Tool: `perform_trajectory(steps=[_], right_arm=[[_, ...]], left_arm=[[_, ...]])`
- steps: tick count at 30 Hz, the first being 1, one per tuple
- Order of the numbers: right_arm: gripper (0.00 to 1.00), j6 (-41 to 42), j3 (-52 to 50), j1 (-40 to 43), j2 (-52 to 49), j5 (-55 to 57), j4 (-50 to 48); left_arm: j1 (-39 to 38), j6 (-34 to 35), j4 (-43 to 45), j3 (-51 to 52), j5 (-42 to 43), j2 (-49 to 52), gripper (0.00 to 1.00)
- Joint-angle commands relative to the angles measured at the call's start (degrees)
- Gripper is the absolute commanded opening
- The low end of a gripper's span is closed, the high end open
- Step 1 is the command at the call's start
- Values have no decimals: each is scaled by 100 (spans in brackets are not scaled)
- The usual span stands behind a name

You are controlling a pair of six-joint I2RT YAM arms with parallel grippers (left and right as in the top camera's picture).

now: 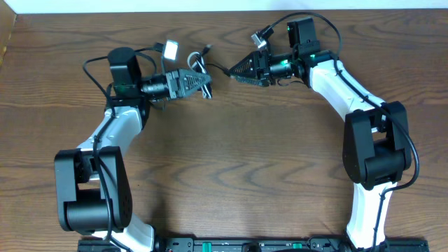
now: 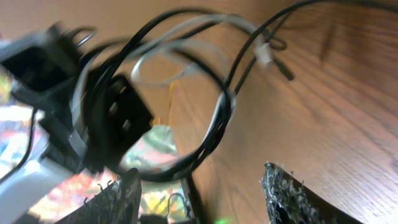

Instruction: Untangle cables

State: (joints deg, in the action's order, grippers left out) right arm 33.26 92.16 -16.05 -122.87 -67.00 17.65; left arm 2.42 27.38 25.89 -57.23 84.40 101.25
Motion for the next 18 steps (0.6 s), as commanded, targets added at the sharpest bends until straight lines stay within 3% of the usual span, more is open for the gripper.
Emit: perform_trajectory(steps=[1, 7, 18], right_arm=[[58, 321, 39, -68, 111, 433, 22], [54, 319, 39, -127, 111, 1014, 398], [40, 1001, 39, -299, 111, 1311, 409]], left_arm=[[-129, -1526, -7, 120, 577, -39, 8], [-157, -2634, -4, 494, 575, -37, 8], [-284, -3150, -7, 651, 575, -37, 8]])
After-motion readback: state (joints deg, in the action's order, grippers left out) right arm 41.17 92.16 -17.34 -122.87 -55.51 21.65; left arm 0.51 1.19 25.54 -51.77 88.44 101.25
